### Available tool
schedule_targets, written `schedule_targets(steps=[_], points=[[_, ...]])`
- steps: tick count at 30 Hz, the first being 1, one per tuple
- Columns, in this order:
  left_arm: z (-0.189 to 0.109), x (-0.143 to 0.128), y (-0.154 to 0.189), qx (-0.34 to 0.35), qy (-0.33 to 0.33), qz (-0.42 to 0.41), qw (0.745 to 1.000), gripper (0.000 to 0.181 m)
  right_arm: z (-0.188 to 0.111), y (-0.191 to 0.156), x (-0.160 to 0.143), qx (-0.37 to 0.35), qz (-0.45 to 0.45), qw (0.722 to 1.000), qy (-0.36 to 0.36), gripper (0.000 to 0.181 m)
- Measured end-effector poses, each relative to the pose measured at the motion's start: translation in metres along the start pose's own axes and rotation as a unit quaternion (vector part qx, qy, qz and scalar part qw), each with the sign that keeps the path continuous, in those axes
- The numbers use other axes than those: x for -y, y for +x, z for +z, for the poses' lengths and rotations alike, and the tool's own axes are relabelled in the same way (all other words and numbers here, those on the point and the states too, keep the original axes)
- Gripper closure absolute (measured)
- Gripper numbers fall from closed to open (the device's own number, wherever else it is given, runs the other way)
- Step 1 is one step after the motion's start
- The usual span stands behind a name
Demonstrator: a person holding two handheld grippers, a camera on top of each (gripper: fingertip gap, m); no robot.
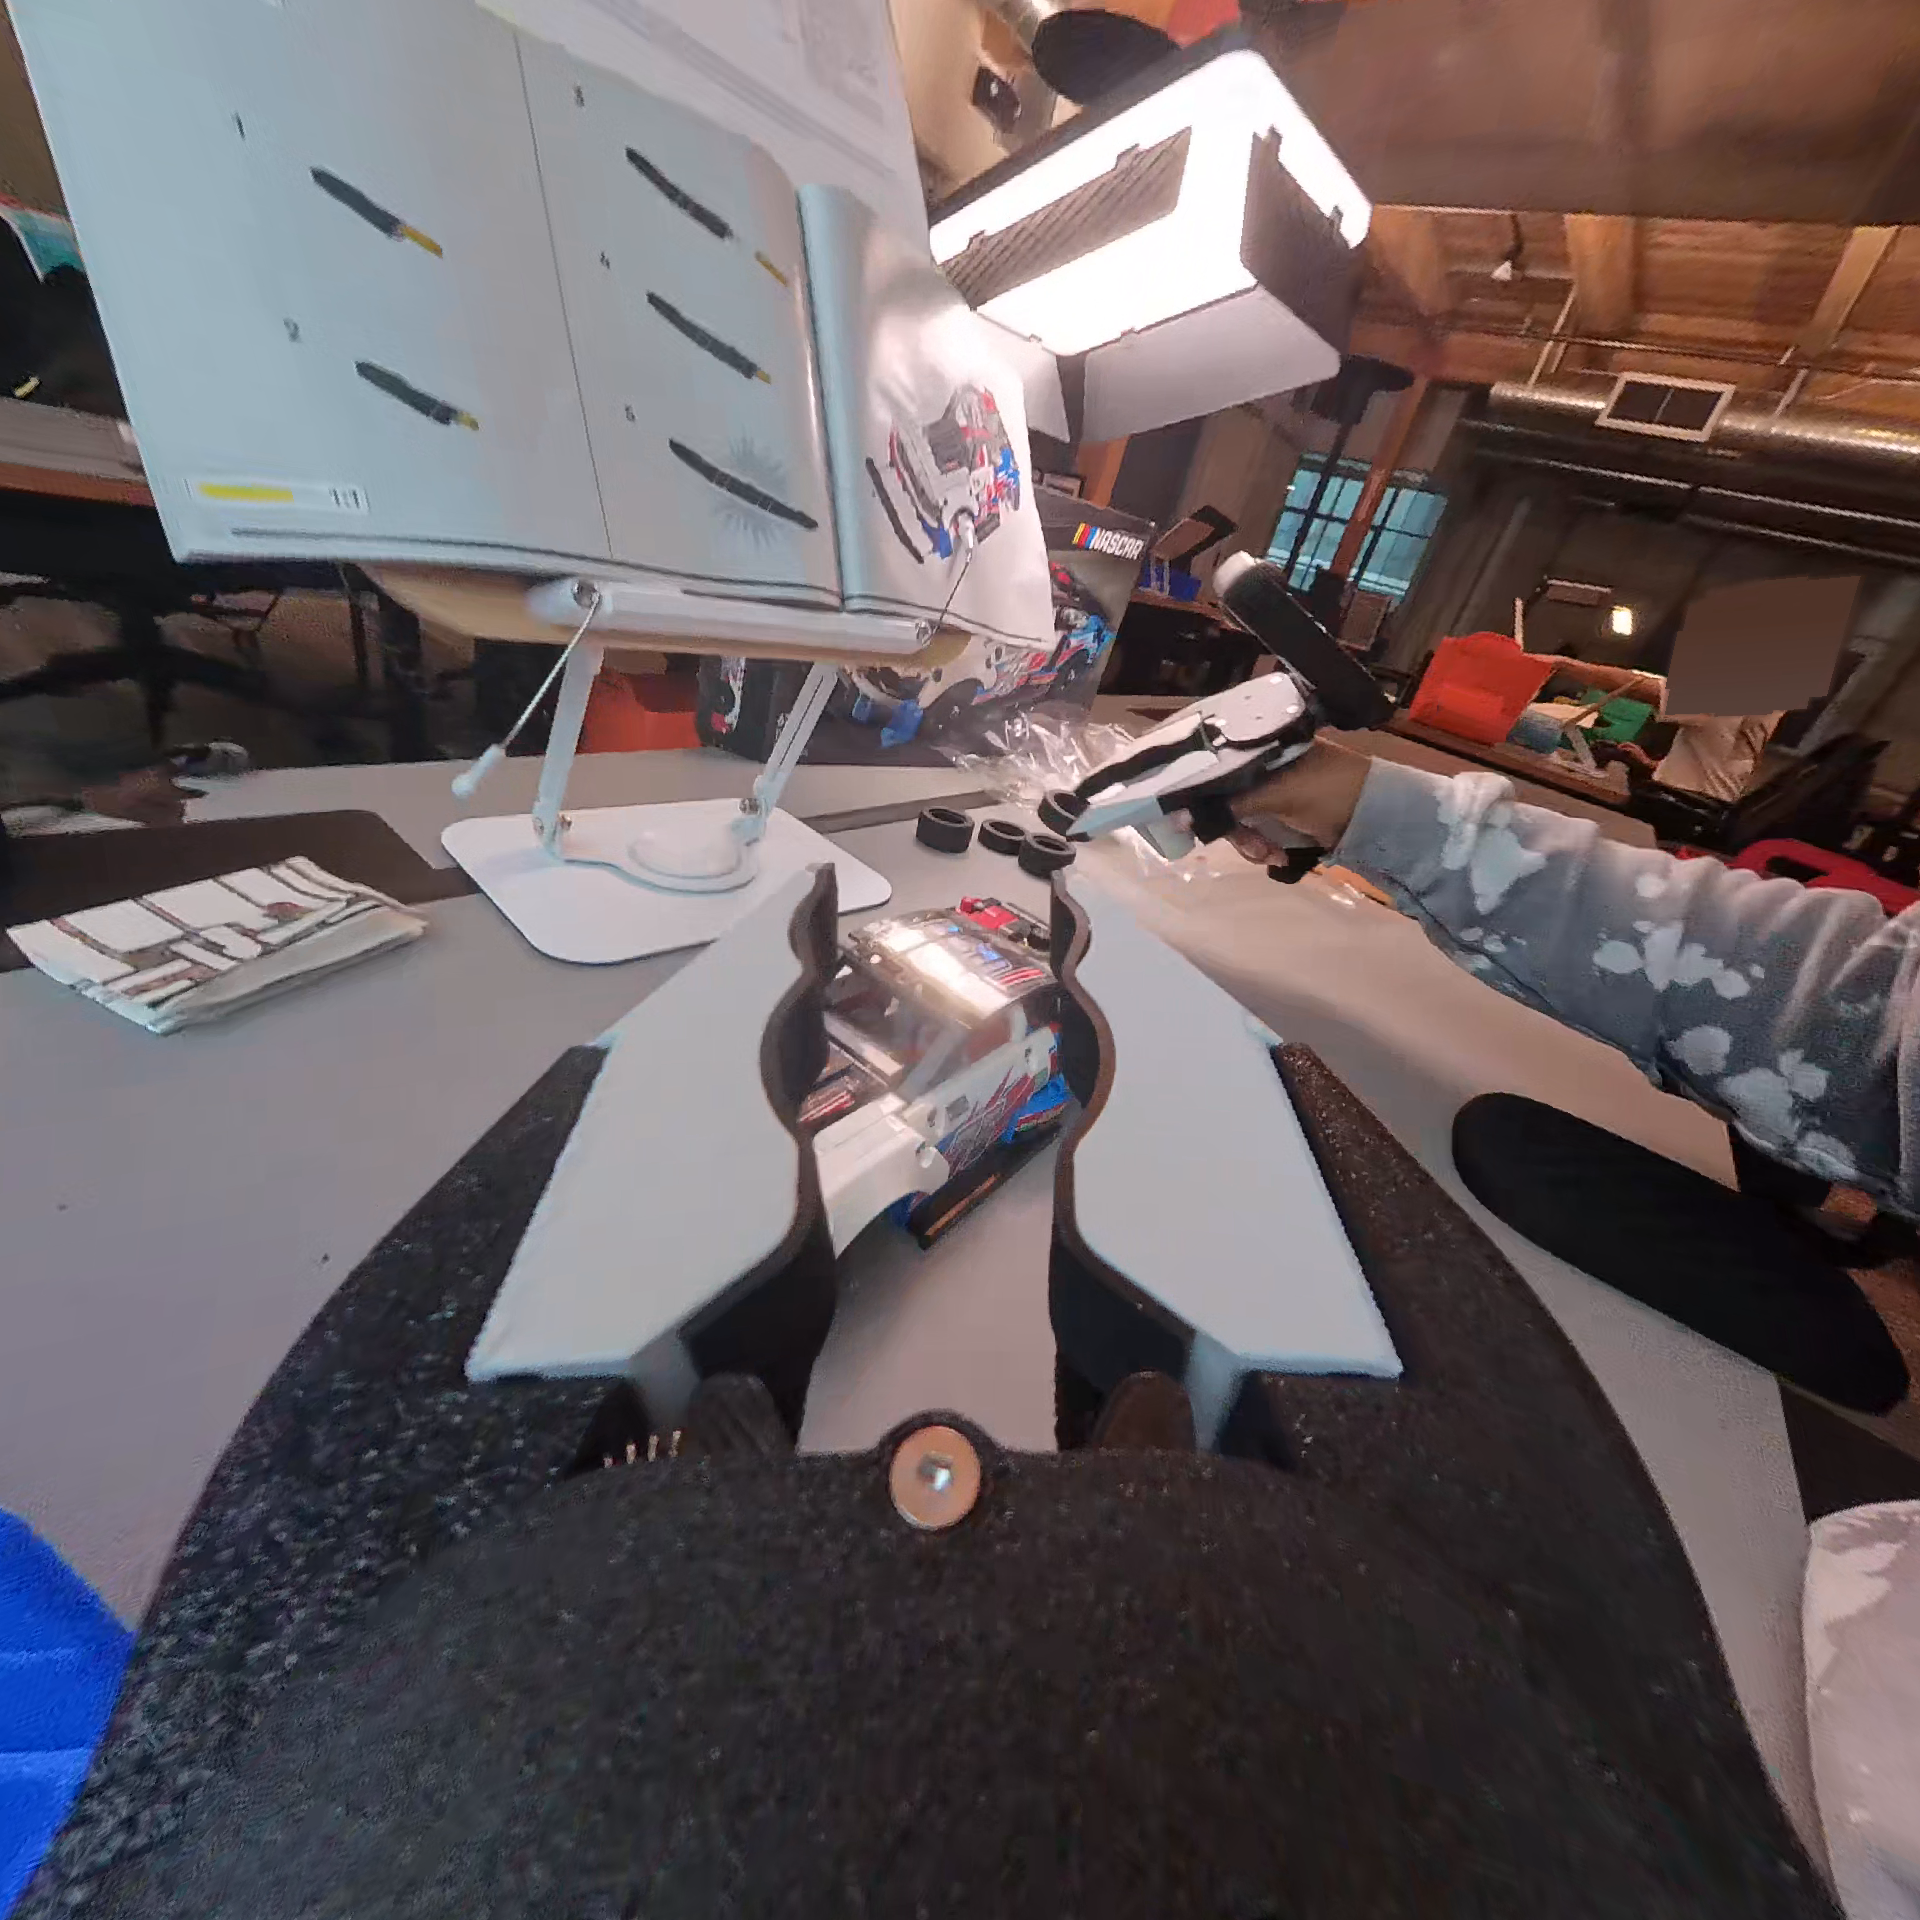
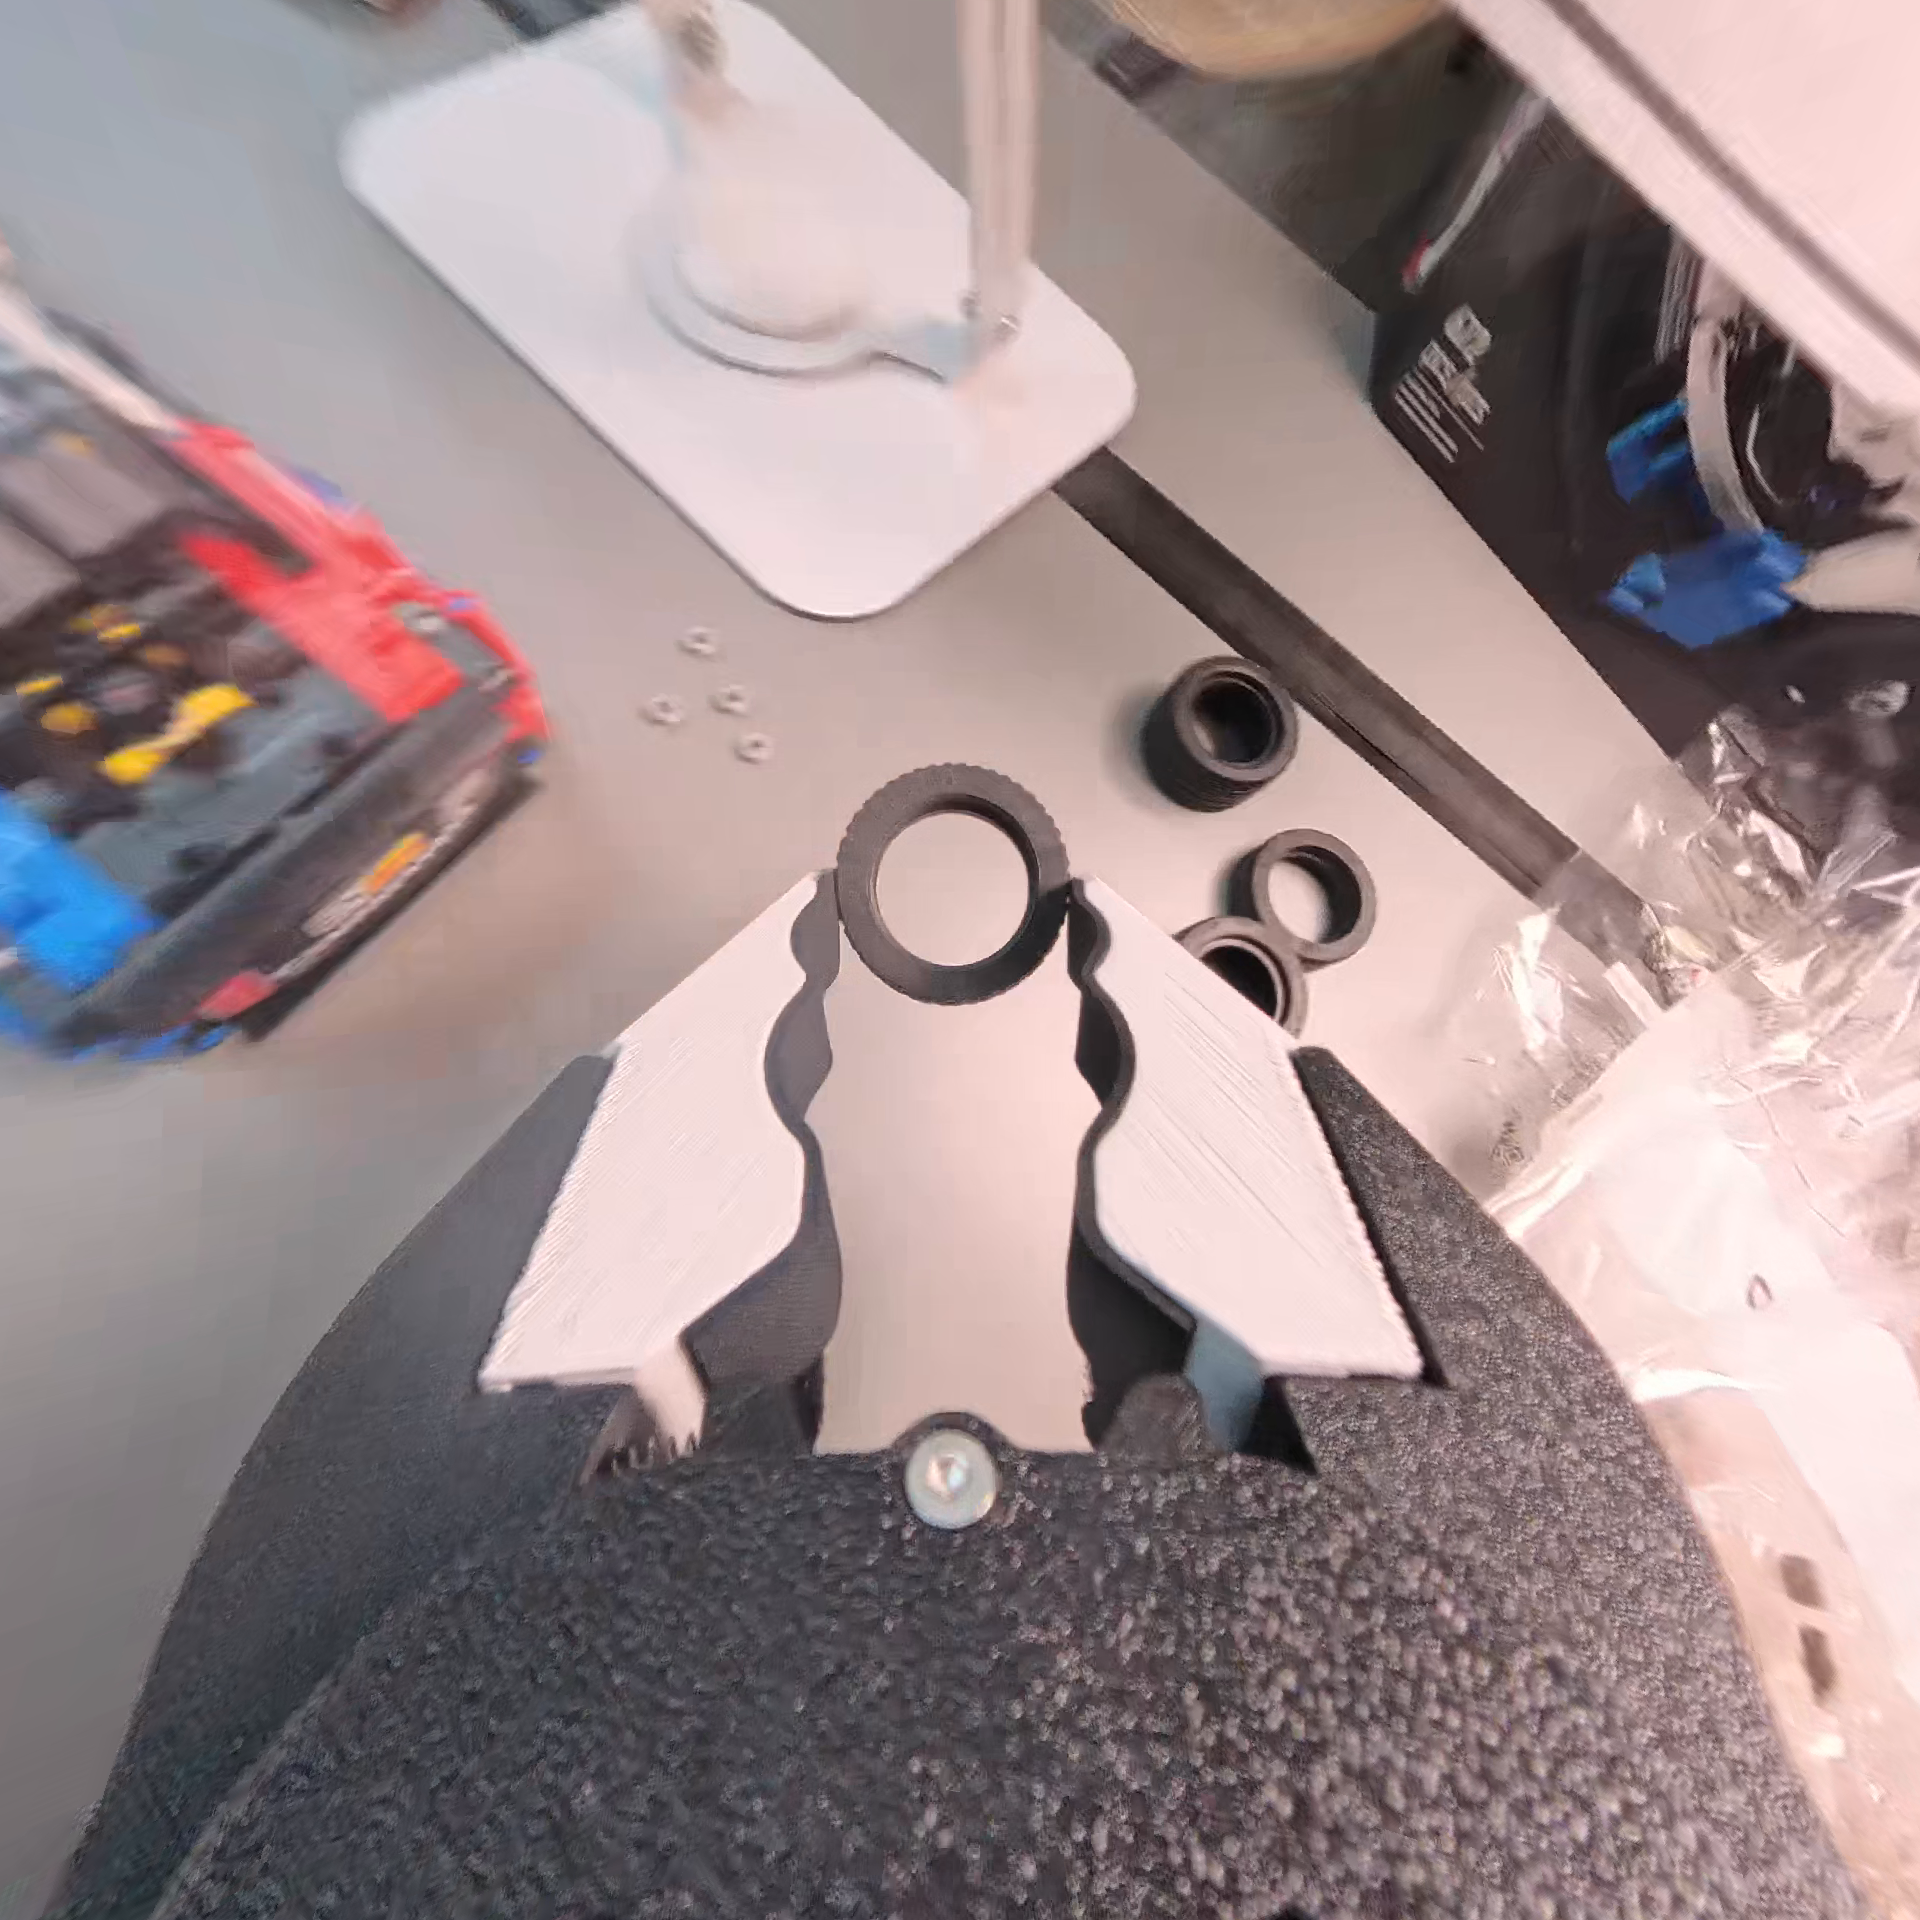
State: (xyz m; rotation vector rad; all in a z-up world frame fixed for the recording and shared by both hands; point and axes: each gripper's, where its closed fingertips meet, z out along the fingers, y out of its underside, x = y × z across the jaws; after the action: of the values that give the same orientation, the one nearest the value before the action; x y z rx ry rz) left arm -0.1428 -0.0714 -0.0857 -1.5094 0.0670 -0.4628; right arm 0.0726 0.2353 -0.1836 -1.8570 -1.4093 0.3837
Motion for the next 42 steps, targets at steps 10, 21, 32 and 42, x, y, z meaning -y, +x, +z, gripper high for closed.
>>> schedule_targets(steps=[10,21,32,42], points=[[0.01,-0.045,-0.02,0.024,-0.022,-0.049,0.998,0.106,0.08,0.027,-0.031,-0.053,0.093,0.992,-0.063,0.136],[0.014,-0.063,-0.009,0.022,-0.067,-0.007,0.997,0.099,0.03,0.036,-0.014,-0.045,0.115,0.992,0.026,0.129],[0.008,-0.072,-0.02,0.039,-0.085,-0.017,0.995,0.127,0.089,0.041,-0.026,-0.051,0.132,0.988,-0.053,0.141],[0.009,-0.076,-0.023,0.036,-0.095,-0.036,0.994,0.118,0.105,0.067,-0.019,-0.091,0.149,0.981,-0.085,0.139]])
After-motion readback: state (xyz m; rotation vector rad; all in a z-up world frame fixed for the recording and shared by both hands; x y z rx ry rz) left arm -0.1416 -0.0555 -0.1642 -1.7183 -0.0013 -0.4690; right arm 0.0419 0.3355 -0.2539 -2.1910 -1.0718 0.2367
